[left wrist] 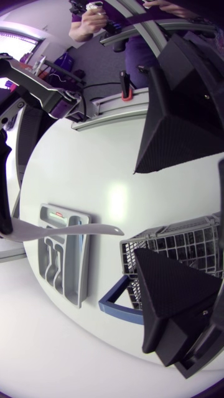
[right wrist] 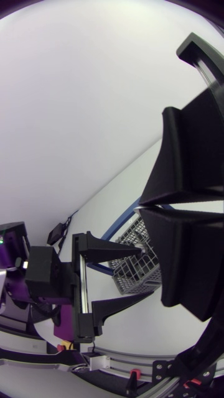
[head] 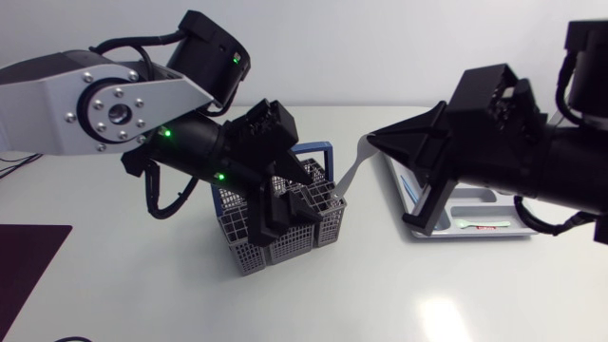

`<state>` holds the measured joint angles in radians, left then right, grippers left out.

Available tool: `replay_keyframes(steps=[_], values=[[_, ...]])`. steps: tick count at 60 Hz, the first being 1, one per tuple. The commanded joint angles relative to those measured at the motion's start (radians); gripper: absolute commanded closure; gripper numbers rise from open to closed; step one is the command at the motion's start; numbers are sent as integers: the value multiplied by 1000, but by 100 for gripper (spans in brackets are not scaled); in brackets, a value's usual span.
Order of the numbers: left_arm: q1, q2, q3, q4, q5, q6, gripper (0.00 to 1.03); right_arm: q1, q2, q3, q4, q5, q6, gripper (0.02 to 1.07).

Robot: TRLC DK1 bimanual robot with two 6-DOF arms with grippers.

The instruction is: Unload the cutlery basket into the drawer organizer.

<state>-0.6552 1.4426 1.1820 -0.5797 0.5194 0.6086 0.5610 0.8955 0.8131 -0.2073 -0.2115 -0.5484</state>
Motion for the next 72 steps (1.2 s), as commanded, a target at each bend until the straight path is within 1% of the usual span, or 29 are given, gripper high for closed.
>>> replay_keyframes(steps=[1, 8, 18, 25, 28, 33, 40, 46, 52, 54, 55, 60, 72], values=[[19, 4, 44, -20, 57, -13, 6, -19, -12, 31, -29, -35, 64, 101], [29, 21, 64, -25, 120, -24, 6, -23, -12, 44, -43, -78, 108, 101], [34, 59, 85, -26, 149, -27, 8, -23, -9, 51, -41, -109, 154, 101], [26, 81, 88, -26, 151, -26, 15, -23, -7, 57, -35, -114, 171, 101], [25, 85, 90, -26, 156, -27, 17, -23, -7, 60, -35, -120, 179, 101], [23, 93, 91, -26, 174, -30, 24, -23, -6, 60, -37, -127, 183, 101], [25, 98, 93, -26, 179, -33, 41, -23, -6, 55, -37, -129, 185, 101], [28, 98, 96, -26, 179, -35, 53, -23, -7, 54, -38, -131, 185, 101], [31, 99, 97, -26, 180, -38, 73, -23, -7, 55, -38, -131, 185, 101], [34, 101, 97, -26, 180, -38, 82, -23, -7, 55, -38, -129, 185, 101], [34, 101, 97, -26, 180, -40, 85, -23, -7, 55, -38, -129, 185, 101], [37, 101, 94, -28, 199, -43, 86, -21, -9, 58, -38, -131, 186, 101], [28, 99, 85, -35, 197, -43, 89, -23, -10, 58, -32, -129, 194, 101]])
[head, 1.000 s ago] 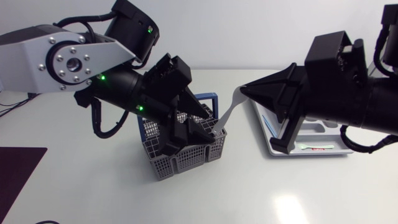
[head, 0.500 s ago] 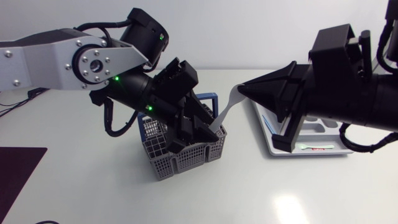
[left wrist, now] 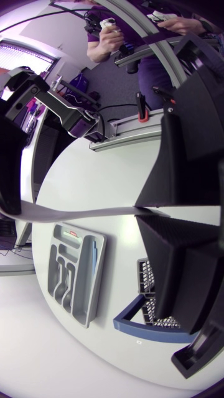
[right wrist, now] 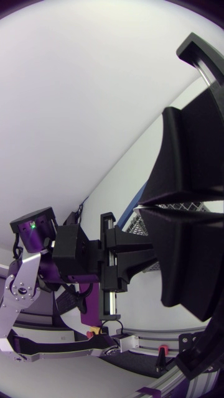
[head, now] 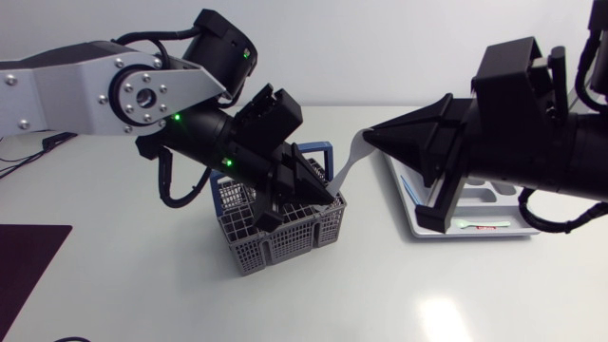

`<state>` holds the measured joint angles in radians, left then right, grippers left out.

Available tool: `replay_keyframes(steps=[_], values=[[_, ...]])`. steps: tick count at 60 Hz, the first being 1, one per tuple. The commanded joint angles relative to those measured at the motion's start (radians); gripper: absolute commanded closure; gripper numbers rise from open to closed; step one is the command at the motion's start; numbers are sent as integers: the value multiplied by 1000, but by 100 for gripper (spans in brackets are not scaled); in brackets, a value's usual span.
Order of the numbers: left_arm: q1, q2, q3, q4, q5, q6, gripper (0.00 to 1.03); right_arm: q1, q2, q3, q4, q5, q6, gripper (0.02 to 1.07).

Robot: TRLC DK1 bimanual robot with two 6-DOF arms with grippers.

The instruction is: Unload the cutlery basket into the drawer organizer.

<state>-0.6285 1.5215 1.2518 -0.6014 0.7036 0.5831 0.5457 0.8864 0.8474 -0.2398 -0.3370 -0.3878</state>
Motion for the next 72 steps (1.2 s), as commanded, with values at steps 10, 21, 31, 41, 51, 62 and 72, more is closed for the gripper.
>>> replay_keyframes(steps=[10, 21, 31, 41, 51, 62, 72], values=[[-31, -12, 1, -24, -33, -17, 91, -7, -9, 15, 16, 9, 47, 92], [-54, -41, -12, -14, -156, -37, 91, -21, -17, 15, 31, 35, 70, 53], [-51, -60, -15, 45, -270, -100, 91, -56, -17, 22, 51, 56, 138, 35], [-86, -80, -29, 163, -451, -181, 91, -81, 16, 35, 45, 59, 222, 35], [-128, -81, -29, 258, -590, -243, 91, -76, 102, 84, 14, 36, 293, 35], [-162, -60, -22, 307, -668, -264, 90, -89, 195, 144, 7, -13, 351, 35], [-166, -34, 1, 307, -678, -267, 90, -92, 247, 177, 19, -36, 408, 36]])
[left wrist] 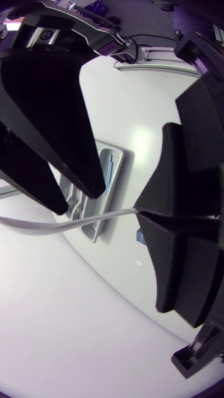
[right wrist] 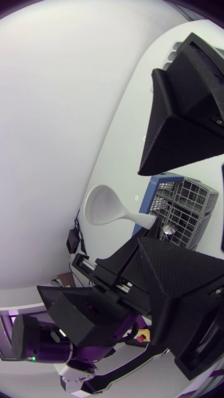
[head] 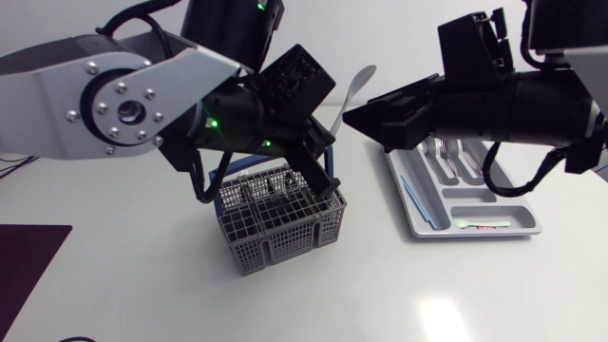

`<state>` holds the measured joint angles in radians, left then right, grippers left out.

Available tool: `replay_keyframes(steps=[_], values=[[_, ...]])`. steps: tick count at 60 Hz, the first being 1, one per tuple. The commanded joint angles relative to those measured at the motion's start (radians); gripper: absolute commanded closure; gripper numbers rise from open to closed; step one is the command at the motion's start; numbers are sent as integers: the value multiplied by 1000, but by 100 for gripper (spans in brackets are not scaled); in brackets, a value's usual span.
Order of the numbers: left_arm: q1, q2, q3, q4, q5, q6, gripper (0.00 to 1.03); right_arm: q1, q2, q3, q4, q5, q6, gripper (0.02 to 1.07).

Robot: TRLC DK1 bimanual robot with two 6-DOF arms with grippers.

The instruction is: Unload the cutlery basket into the drawer organizer.

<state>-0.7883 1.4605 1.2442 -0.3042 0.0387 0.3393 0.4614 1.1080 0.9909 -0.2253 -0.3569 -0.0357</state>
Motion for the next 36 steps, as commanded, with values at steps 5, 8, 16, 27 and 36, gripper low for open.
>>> replay_keyframes(steps=[5, 8, 16, 27, 36], values=[[-8, 31, 14, 11, -13, -25, 90, -4, 49, 46, 15, -17, 77, 38], [-6, 35, 15, 13, -13, -25, 90, 2, 59, 54, 15, -16, 85, 41], [-6, 38, 15, 22, -14, -28, 90, 5, 84, 80, 6, -10, 102, 50], [-5, 41, 17, 33, -30, -33, 90, 6, 115, 103, -20, -5, 108, 58], [-5, 47, 21, 34, -31, -36, 90, 16, 125, 103, -20, -5, 112, 65]])
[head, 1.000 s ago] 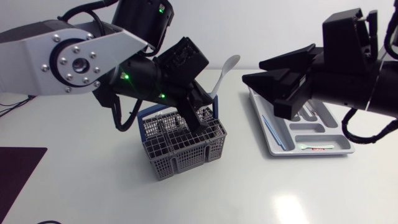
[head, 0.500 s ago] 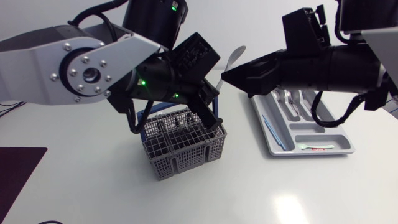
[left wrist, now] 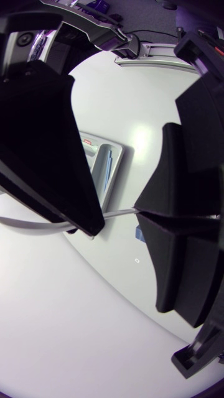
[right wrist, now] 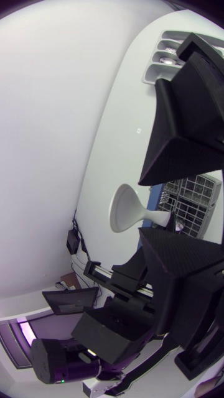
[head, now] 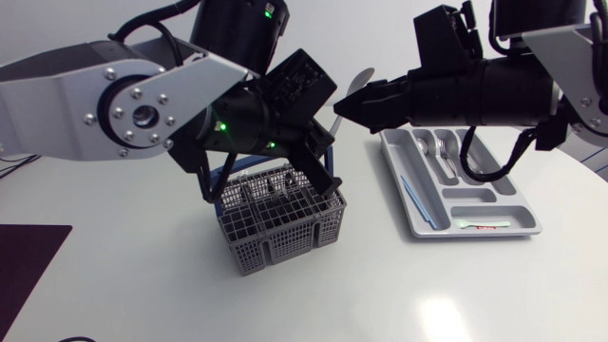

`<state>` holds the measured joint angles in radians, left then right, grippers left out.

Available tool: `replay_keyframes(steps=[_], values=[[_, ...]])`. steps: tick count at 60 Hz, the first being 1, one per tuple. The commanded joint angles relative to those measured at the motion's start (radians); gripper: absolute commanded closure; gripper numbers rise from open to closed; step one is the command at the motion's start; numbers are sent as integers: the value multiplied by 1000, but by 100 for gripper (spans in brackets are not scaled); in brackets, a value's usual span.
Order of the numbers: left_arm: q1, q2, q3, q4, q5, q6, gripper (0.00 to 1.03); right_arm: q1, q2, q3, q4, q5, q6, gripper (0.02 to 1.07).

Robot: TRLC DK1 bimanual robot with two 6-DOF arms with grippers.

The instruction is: Unload the cutlery basket into the drawer organizer.

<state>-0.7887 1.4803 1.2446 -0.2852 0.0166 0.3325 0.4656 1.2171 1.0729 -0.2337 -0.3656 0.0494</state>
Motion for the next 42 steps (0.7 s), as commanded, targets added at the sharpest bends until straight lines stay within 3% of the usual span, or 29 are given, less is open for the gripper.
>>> replay_keyframes(steps=[1, 24, 42], values=[[-4, 28, 21, 15, -9, -29, 90, 13, 16, 21, -12, 4, 26, 66], [-7, 37, 21, 23, -9, -35, 90, 28, 15, 15, -6, 5, 24, 97], [-15, 34, 21, 26, -21, -36, 87, 31, 10, 13, -10, 4, 18, 98]])
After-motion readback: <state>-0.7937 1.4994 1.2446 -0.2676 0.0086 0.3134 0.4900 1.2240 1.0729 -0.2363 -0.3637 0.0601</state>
